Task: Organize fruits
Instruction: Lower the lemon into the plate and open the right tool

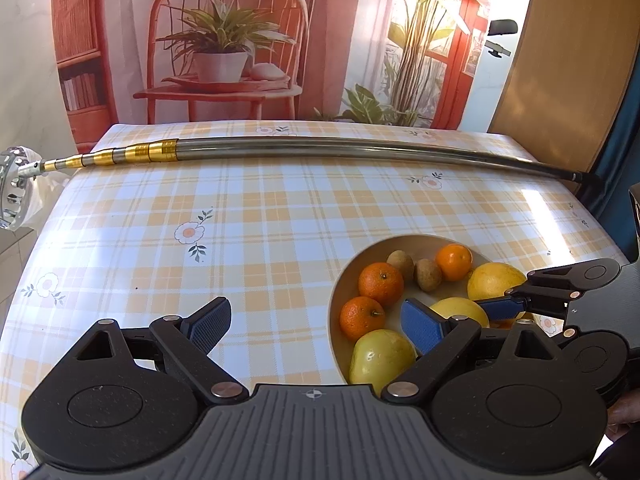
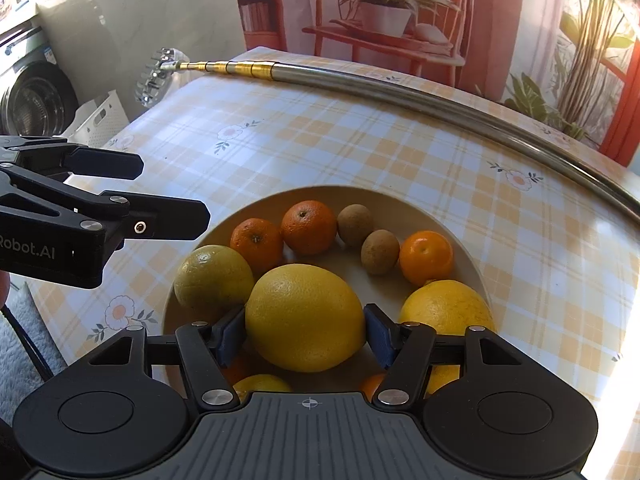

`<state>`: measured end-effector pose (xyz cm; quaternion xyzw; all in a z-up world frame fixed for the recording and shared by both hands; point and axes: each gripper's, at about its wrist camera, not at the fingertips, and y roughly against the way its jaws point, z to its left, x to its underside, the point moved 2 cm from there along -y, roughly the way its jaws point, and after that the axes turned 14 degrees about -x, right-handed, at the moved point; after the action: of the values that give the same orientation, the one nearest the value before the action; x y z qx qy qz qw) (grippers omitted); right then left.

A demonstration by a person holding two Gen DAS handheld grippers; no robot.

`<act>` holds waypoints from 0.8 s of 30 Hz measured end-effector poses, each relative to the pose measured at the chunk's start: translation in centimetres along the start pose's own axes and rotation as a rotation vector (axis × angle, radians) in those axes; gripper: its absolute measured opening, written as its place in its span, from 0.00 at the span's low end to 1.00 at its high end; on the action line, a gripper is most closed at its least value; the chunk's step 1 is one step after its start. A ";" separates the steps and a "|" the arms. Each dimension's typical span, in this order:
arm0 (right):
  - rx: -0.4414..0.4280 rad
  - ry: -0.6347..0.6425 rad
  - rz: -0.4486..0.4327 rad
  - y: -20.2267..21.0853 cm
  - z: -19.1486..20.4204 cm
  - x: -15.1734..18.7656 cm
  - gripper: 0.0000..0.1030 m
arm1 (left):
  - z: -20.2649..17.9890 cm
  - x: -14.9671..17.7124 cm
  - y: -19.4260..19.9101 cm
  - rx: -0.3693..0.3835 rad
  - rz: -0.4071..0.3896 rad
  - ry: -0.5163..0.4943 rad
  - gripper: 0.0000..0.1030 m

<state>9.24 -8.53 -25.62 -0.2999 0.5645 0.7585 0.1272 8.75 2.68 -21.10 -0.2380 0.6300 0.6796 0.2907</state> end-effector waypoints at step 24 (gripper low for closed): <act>-0.001 0.003 -0.112 2.3 0.0 -0.4 0.79 | 0.1 -0.1 0.4 -0.004 -0.008 0.011 0.91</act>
<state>8.39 -9.19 -23.59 -0.3324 0.5465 0.7500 0.1682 8.50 2.77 -20.74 -0.2451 0.6292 0.6785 0.2894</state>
